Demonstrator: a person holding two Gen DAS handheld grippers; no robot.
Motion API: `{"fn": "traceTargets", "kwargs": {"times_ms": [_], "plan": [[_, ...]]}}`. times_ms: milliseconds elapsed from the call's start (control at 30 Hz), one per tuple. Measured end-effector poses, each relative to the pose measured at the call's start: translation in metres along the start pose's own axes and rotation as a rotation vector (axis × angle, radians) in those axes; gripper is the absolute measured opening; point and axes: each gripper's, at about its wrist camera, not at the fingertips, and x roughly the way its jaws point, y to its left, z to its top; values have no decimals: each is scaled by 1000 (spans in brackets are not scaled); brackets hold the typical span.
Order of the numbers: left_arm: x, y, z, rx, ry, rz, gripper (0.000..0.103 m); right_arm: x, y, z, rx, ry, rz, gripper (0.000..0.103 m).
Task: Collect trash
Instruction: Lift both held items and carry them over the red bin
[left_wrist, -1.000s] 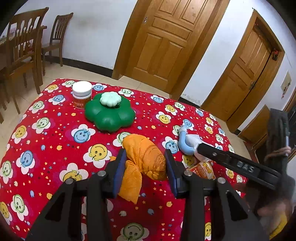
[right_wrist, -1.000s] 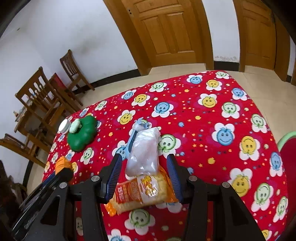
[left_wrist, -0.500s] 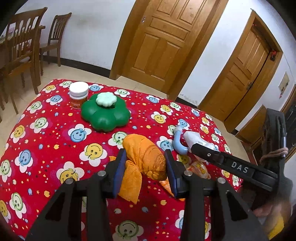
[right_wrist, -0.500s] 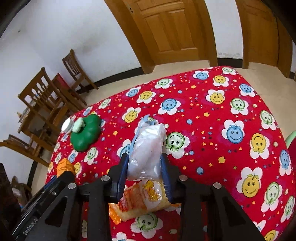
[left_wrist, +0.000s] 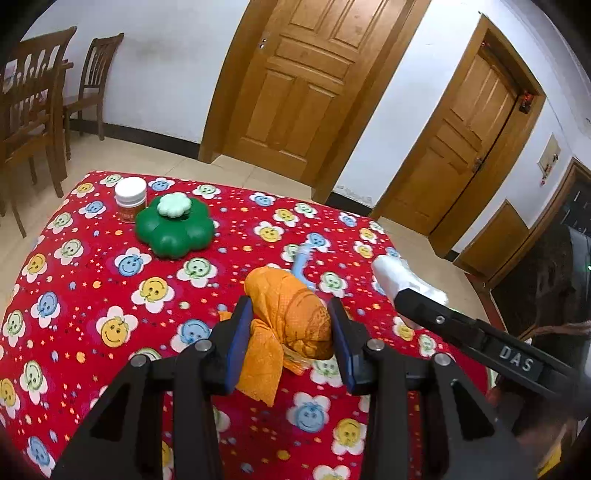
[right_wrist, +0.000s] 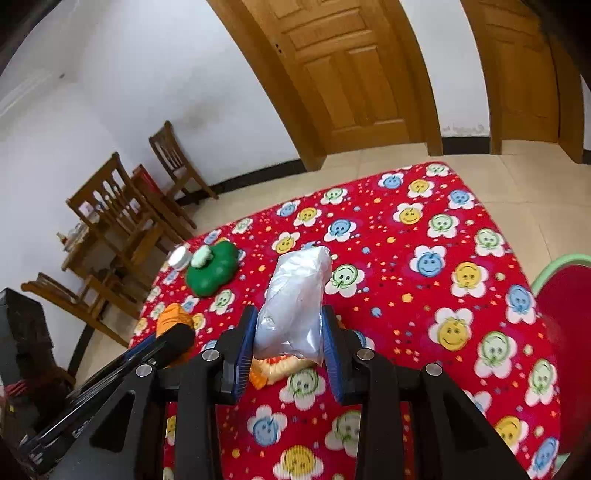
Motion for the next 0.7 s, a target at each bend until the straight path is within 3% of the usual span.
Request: {"fn": "traceTargets", "kwargs": {"times_ms": [700], "plan": [[-23, -97, -26, 99, 66, -143, 41, -124, -61, -34, 112, -146, -97, 34]]}}
